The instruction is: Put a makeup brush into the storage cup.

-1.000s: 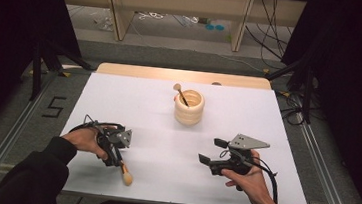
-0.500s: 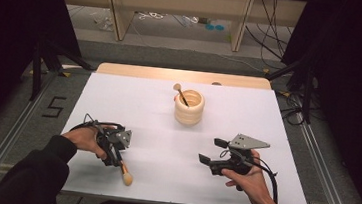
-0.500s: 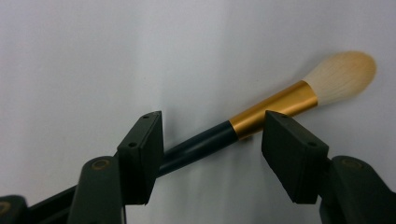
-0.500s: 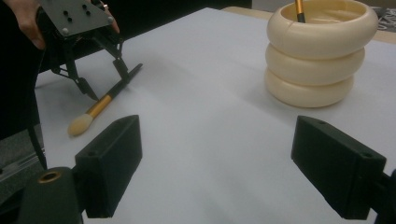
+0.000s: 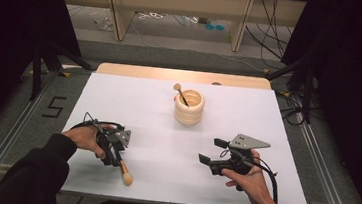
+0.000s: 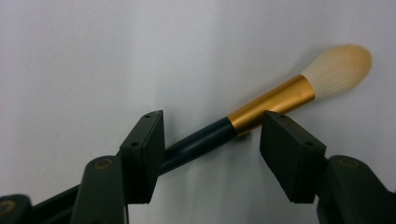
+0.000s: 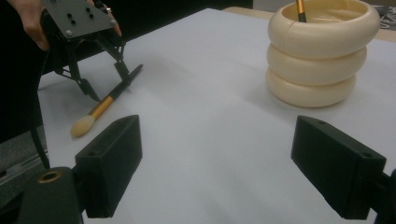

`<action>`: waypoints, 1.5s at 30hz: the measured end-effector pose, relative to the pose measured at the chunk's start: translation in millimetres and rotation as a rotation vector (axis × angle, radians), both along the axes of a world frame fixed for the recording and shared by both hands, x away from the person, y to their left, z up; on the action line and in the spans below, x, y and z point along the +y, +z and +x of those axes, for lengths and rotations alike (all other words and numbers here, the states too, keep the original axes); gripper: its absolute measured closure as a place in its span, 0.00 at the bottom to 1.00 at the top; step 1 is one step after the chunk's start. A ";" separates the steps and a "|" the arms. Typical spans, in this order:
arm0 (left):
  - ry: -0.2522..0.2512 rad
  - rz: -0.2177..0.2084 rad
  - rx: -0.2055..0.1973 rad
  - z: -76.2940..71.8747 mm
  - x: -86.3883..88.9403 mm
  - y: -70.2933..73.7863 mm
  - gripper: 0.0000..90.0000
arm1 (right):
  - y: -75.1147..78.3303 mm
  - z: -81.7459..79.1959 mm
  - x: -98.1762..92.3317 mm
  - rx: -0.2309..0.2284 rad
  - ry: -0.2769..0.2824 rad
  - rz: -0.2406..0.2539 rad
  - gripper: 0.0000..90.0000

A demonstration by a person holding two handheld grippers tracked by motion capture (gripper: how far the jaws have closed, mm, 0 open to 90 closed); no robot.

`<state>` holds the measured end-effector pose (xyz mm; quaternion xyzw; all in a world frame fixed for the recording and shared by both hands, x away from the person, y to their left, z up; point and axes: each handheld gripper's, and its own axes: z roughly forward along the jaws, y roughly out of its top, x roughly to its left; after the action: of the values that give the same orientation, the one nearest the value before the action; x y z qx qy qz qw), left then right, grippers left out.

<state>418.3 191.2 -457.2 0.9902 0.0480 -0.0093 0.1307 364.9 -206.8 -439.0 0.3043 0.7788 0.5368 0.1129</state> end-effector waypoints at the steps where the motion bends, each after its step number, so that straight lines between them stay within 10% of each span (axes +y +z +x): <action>1: 0.000 0.002 0.006 -0.2 0.4 -0.2 0.45 | 0.0 0.0 0.0 0.000 0.000 0.000 0.19; 33: -0.072 0.137 -0.032 0.9 -3.8 -2.2 0.86 | -0.6 0.9 -1.0 0.011 0.006 0.015 0.19; 45: -0.062 0.141 -0.057 -1.1 -4.1 1.0 0.87 | -0.9 1.0 -0.8 0.023 0.007 0.021 0.19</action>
<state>417.2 187.1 -456.2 0.9978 0.0142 0.0184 0.0614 365.8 -207.6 -439.9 0.3091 0.7753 0.5419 0.0987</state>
